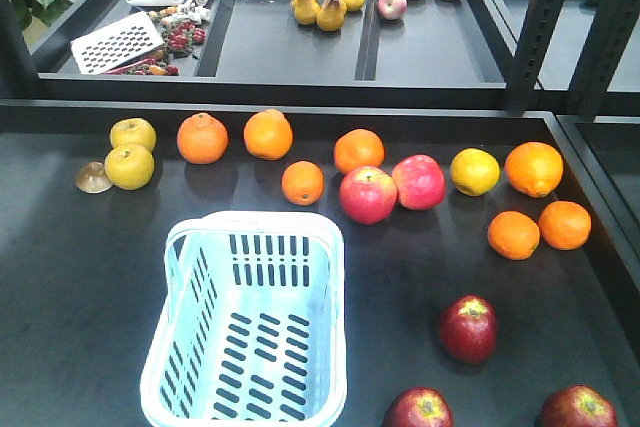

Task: Pick three apples into basket with both arms
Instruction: 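Open the left gripper and withdraw it from the basket handle, then reach the right gripper down over a red apple near the robot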

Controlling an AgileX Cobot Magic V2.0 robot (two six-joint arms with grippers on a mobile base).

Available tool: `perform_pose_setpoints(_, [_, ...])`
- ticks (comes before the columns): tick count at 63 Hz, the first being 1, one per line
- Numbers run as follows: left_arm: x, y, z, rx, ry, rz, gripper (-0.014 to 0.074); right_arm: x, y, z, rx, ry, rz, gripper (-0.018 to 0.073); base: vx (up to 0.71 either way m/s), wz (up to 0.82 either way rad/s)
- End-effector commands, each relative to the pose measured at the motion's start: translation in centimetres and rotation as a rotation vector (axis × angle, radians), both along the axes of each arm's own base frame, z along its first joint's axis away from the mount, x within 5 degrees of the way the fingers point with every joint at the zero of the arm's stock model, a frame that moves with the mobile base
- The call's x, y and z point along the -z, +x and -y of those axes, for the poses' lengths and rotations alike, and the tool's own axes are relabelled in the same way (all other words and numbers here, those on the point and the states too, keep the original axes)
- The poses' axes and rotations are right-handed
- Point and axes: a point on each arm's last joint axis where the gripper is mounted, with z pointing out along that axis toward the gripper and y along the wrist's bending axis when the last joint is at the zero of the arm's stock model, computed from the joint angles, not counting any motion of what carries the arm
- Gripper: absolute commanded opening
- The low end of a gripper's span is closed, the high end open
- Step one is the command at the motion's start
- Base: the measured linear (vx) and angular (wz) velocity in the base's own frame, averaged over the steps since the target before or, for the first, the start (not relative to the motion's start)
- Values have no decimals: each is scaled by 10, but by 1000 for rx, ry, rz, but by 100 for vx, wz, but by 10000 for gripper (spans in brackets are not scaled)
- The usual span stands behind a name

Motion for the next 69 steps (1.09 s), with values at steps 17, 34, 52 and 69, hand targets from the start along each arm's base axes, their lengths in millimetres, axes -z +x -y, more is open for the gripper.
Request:
perform_pose_setpoints(17, [-13, 1, 1, 18, -11, 71, 586, -8, 8, 1, -2, -14, 18, 348, 0, 0])
perform_pose_setpoints(34, [-13, 1, 1, 18, -11, 71, 586, -7, 7, 1, -24, -36, -4, 730, 0, 0])
perform_pose_setpoints(52, [-13, 1, 1, 18, -11, 71, 586, 4, 29, -16, -261, -5, -104, 697, 0, 0])
perform_pose_setpoints(69, [-13, 1, 1, 18, -11, 71, 586, 24, 70, -33, -421, 106, -180, 678, 0, 0])
